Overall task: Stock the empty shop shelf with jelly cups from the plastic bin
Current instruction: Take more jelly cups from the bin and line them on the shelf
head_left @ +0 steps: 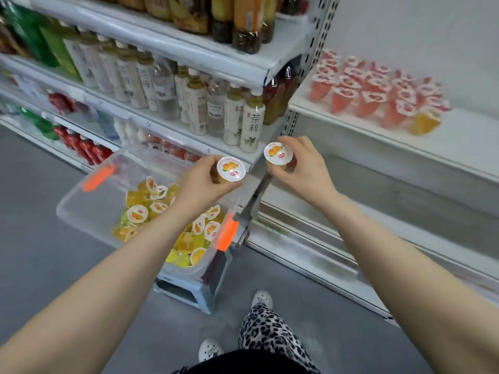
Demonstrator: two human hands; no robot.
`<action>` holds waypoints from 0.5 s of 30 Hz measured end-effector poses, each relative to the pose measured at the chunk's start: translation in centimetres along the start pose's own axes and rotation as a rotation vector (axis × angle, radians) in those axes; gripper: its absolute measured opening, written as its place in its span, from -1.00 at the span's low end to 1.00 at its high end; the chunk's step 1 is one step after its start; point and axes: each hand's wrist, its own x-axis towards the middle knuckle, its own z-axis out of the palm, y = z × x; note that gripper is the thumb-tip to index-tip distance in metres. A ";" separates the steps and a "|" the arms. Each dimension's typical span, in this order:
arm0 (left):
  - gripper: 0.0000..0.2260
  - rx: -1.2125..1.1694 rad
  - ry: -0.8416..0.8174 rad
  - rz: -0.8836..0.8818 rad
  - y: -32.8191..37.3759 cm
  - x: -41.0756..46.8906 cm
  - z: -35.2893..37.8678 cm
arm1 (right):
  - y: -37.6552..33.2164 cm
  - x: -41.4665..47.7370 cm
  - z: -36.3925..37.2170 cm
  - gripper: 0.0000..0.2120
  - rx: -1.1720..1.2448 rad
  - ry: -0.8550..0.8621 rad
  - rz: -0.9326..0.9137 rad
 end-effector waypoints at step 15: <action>-0.61 0.017 -0.182 0.310 19.2 7.4 14.7 | 14.0 -0.7 -20.6 -0.49 -0.133 0.326 0.139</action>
